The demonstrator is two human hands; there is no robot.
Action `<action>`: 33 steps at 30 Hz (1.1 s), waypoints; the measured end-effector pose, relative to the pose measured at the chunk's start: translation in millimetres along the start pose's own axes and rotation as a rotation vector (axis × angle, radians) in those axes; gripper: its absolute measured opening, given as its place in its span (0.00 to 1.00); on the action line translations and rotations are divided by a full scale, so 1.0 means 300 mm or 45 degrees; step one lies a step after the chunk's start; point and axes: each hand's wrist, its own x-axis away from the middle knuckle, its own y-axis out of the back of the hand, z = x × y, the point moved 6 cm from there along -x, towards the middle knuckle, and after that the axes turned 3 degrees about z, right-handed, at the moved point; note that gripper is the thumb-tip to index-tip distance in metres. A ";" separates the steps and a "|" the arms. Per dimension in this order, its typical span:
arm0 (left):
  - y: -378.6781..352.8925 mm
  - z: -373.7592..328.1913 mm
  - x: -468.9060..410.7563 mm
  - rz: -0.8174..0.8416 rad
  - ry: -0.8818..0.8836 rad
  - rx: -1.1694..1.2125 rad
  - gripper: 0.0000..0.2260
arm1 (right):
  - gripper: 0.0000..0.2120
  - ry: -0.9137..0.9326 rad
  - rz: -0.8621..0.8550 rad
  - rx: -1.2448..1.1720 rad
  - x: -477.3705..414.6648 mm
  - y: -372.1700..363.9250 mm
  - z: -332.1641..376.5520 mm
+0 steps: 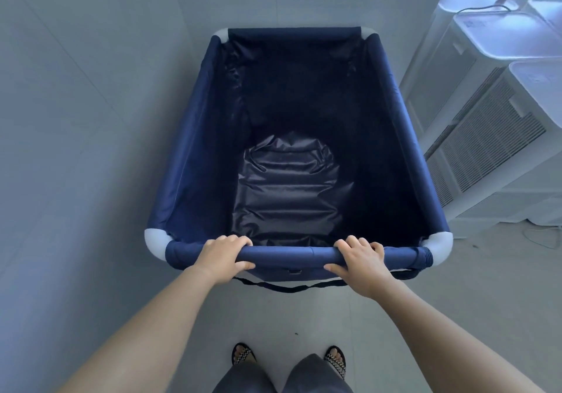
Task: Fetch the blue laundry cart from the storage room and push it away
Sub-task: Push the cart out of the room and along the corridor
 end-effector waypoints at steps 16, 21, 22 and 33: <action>-0.035 -0.015 0.025 -0.047 0.098 -0.123 0.16 | 0.20 0.084 0.014 -0.052 -0.001 0.010 -0.033; -0.037 -0.024 0.041 -0.055 0.126 -0.099 0.16 | 0.22 0.083 0.061 -0.019 -0.015 0.022 -0.036; -0.043 -0.022 0.045 -0.038 0.148 -0.090 0.16 | 0.22 0.082 0.075 0.003 -0.015 0.024 -0.035; -0.038 -0.002 0.039 -0.023 0.104 -0.145 0.16 | 0.21 0.113 0.119 0.117 -0.013 0.018 -0.007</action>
